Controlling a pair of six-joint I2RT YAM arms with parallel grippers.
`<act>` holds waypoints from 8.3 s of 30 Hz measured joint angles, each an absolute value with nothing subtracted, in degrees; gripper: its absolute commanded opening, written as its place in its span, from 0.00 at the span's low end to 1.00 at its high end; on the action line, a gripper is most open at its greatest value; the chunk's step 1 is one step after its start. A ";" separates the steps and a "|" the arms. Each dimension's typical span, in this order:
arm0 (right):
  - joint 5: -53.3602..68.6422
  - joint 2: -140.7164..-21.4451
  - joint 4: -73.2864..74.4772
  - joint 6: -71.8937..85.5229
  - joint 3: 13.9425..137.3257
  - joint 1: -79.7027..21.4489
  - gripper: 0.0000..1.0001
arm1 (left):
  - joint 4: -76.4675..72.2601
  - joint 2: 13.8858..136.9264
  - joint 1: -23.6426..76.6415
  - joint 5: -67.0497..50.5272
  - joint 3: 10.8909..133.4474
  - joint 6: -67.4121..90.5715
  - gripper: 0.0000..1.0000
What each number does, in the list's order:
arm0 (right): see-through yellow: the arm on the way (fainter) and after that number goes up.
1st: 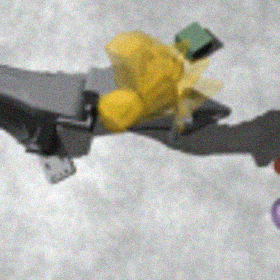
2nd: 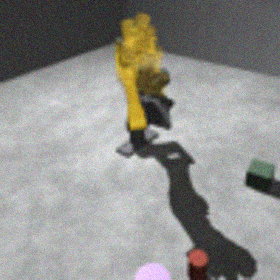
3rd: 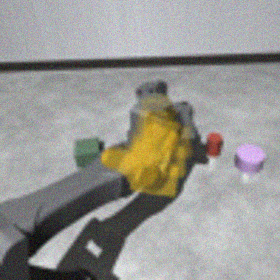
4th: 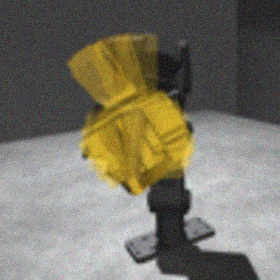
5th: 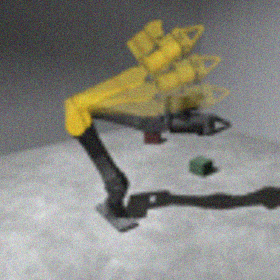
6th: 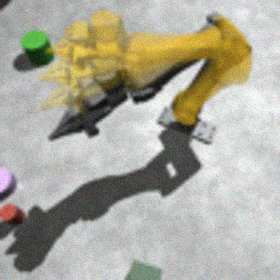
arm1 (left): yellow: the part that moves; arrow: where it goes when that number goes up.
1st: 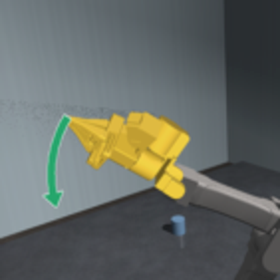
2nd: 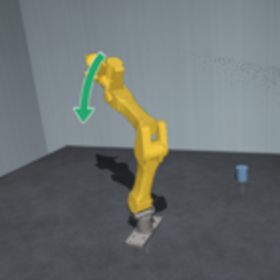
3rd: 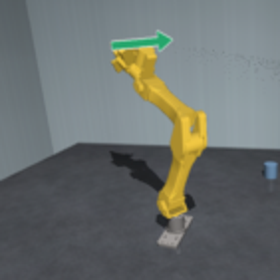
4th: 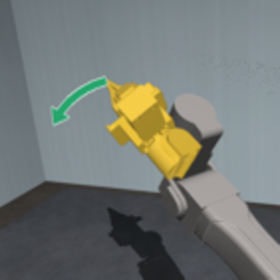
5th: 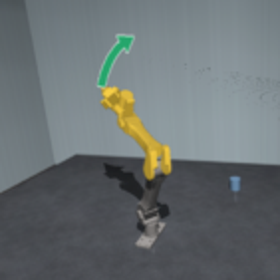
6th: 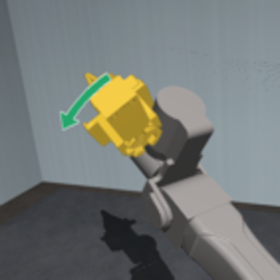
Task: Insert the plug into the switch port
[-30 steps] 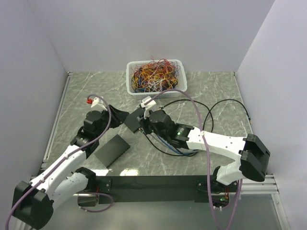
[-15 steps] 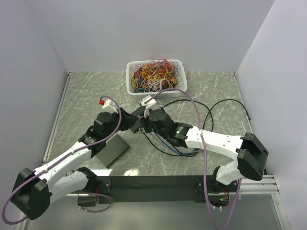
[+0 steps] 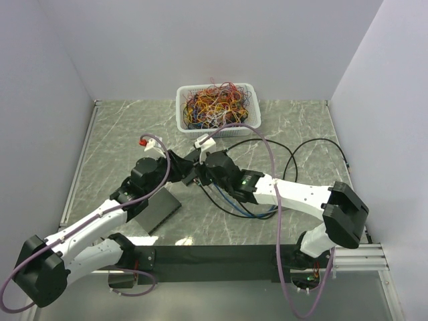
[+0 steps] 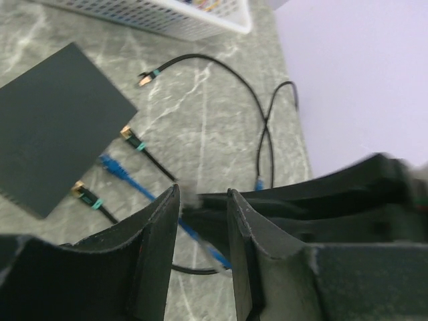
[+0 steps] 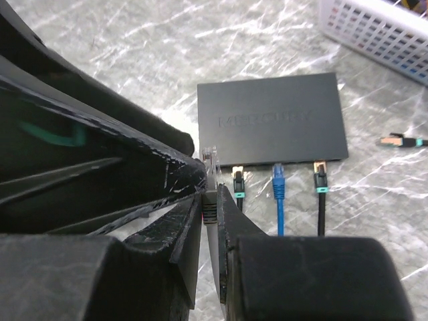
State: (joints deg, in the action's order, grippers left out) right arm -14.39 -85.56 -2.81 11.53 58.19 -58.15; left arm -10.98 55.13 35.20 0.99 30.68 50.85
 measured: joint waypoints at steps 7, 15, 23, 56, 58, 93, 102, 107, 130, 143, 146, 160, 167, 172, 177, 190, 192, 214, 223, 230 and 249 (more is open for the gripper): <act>-13.41 -86.08 -2.98 12.01 58.17 -58.13 0.00 | -12.80 54.63 35.46 0.82 30.76 50.94 0.41; -12.82 -84.60 -3.42 12.19 57.19 -57.84 0.00 | -13.56 57.25 35.51 0.93 30.87 51.31 0.41; -11.62 -80.40 -5.93 12.58 53.76 -57.80 0.00 | -14.94 58.78 35.90 1.06 30.92 52.21 0.41; 4.58 -67.46 -19.46 20.40 43.70 -46.41 0.72 | -25.76 50.06 36.88 0.69 22.94 46.83 0.01; 10.92 -67.42 -22.15 22.22 42.89 -42.70 0.68 | -29.85 48.29 36.88 -0.38 19.59 45.25 0.01; 53.49 -82.91 -42.81 37.45 43.51 -40.80 0.48 | -66.35 44.42 36.88 -12.38 4.95 42.28 0.01; 53.45 -83.77 -41.19 36.21 44.91 -42.52 0.47 | -67.94 45.71 36.88 -13.17 4.95 42.98 0.01; 53.43 -83.77 -40.49 35.62 44.99 -42.87 0.38 | -68.23 45.74 36.88 -13.28 4.95 43.18 0.01; 50.92 -83.07 -36.14 32.10 44.99 -43.00 0.00 | -40.12 38.74 36.86 0.75 12.75 44.62 0.65; 35.66 -86.91 -16.64 25.39 53.89 -43.46 0.00 | 27.14 35.90 36.84 29.76 34.09 62.48 0.99; 33.04 -89.27 -13.32 24.71 55.77 -43.77 0.00 | 35.79 35.44 37.06 28.25 33.95 67.00 0.99; 29.61 -92.25 -6.42 23.94 57.14 -44.03 0.00 | 42.13 24.14 40.64 19.31 18.06 86.98 0.99; 29.63 -93.43 -6.22 23.99 57.84 -44.07 0.00 | 42.46 29.50 42.30 19.53 20.40 90.00 0.99; 29.80 -94.87 -5.85 24.14 58.61 -44.18 0.00 | 52.07 36.58 44.21 23.09 28.80 90.37 0.99; 30.02 -97.01 -5.34 24.23 59.70 -46.11 0.00 | 58.13 37.56 44.36 29.21 36.95 90.80 0.99; 28.71 -112.95 -5.30 28.75 80.23 -66.39 0.00 | 63.29 21.74 44.45 40.66 52.10 81.93 0.99; 27.49 -117.23 -4.49 29.34 83.33 -68.31 0.00 | 63.53 21.26 44.47 40.95 52.14 80.66 0.99; 10.35 -131.15 4.58 34.50 94.91 -75.11 0.00 | 64.10 16.36 44.47 40.99 49.74 77.06 0.99; 8.58 -121.36 -0.93 35.20 78.17 -68.18 0.00 | 63.22 17.89 44.47 40.91 48.66 76.95 0.99; 3.86 -115.35 0.93 32.05 71.48 -65.34 0.00 | 60.03 19.11 44.47 40.71 45.56 76.29 0.99; -8.34 -99.13 12.75 22.70 65.63 -62.70 0.00 | 32.10 43.94 32.67 38.13 36.62 61.54 0.99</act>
State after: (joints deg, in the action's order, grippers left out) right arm -8.34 -99.13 12.75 22.70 65.63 -62.70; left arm 32.10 43.94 32.67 38.13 36.62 61.54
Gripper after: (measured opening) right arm 0.146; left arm 0.993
